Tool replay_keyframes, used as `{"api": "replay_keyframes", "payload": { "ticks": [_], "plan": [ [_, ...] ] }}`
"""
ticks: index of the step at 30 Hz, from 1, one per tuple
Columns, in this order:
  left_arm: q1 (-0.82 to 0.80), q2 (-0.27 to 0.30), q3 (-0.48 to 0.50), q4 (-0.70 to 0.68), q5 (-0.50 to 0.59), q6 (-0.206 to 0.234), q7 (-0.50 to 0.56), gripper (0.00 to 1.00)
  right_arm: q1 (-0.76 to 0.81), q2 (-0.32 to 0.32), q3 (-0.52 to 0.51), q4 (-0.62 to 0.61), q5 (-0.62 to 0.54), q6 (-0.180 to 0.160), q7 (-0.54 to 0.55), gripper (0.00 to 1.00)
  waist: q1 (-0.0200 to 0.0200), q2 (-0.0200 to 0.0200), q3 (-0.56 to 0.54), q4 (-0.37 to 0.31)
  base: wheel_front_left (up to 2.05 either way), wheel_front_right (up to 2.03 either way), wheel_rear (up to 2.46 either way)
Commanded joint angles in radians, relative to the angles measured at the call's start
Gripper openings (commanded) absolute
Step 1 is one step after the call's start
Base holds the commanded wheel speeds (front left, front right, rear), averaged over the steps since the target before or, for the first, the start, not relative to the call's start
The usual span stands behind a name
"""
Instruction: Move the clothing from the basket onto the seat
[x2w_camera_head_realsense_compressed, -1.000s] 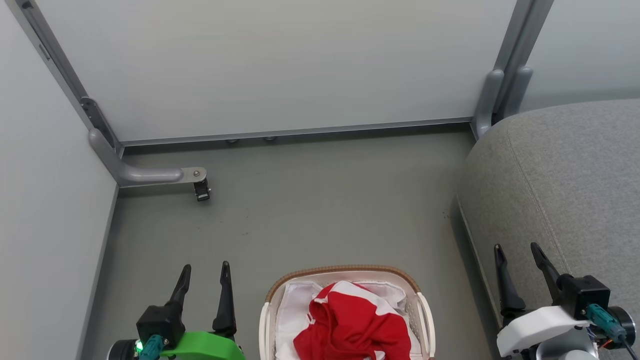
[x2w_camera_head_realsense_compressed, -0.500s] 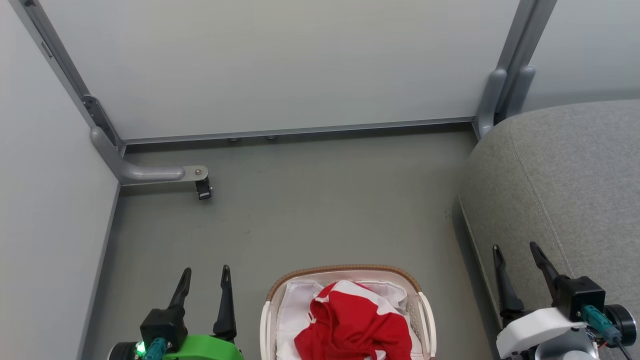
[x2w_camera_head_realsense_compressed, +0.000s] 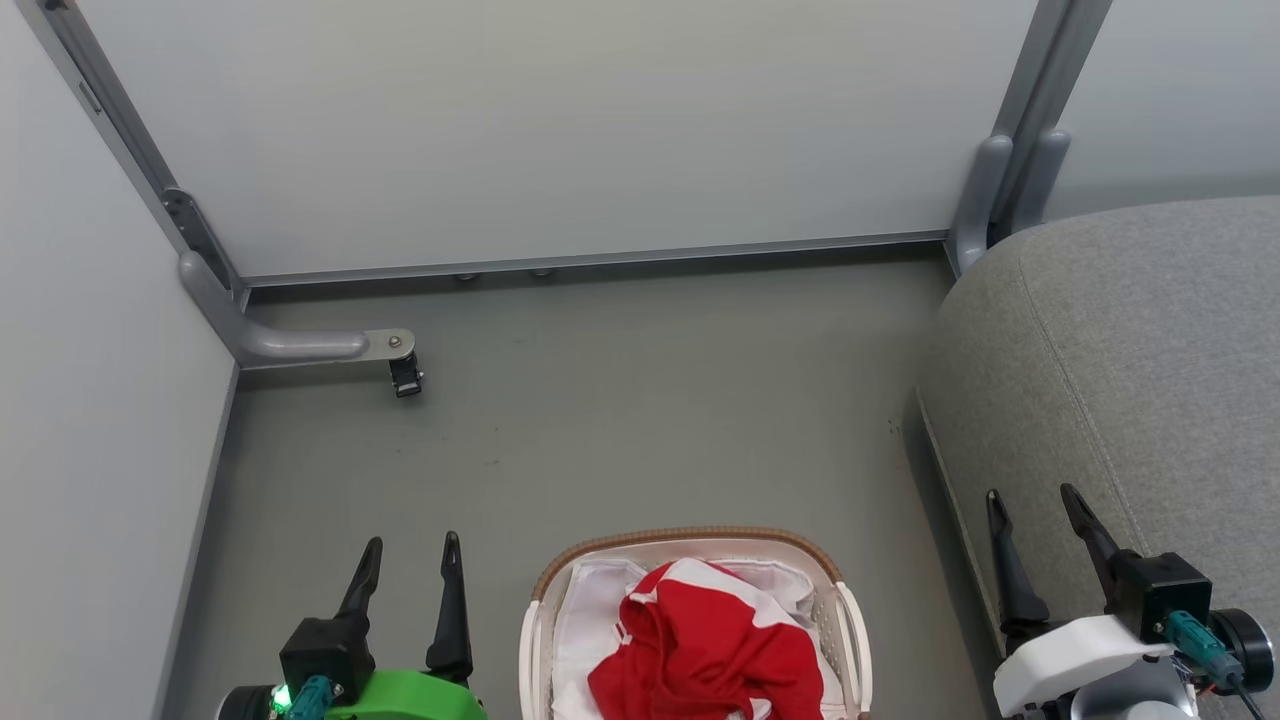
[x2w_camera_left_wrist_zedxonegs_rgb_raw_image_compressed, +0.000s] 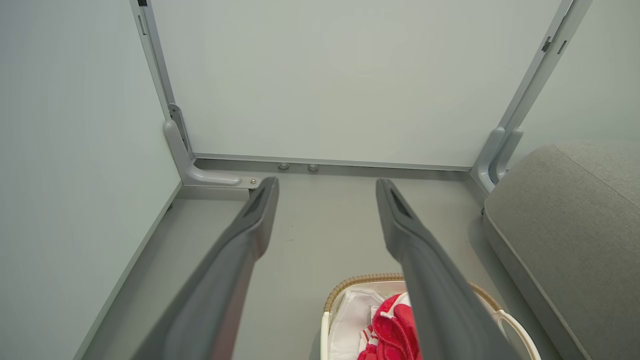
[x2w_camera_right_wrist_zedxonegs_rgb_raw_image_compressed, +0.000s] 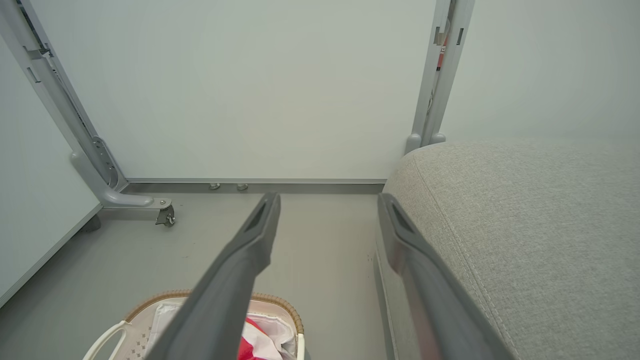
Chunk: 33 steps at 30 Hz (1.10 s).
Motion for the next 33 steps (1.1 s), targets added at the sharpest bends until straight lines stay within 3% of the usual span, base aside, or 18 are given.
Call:
{"api": "replay_keyframes", "payload": {
  "ticks": [1,9,15,33],
  "plan": [
    [-0.01,0.006,0.0,0.002,-0.005,-0.003,0.0,1.0,0.006,-0.006,-0.001,-0.003,-0.004,0.0,-0.005,1.0,0.0,0.012,0.001,0.0,0.0,0.0,0.0],
    [-0.014,0.006,-0.011,0.0,-0.003,-0.004,0.0,1.0,-0.001,-0.006,-0.005,-0.011,-0.005,0.0,-0.005,1.0,0.0,0.012,0.02,-0.001,0.0,0.0,0.0],
    [-0.052,0.006,-0.063,0.024,0.02,-0.019,0.0,1.0,-0.034,-0.006,-0.013,-0.032,-0.009,0.0,-0.005,1.0,0.0,0.012,0.094,-0.005,0.0,0.0,0.0],
    [-0.492,0.006,-0.284,0.404,0.146,-0.095,0.0,1.0,-0.312,-0.005,0.015,-0.114,-0.012,0.0,-0.004,1.0,0.0,0.012,0.574,-0.109,0.0,0.0,0.0]
  ]
}}
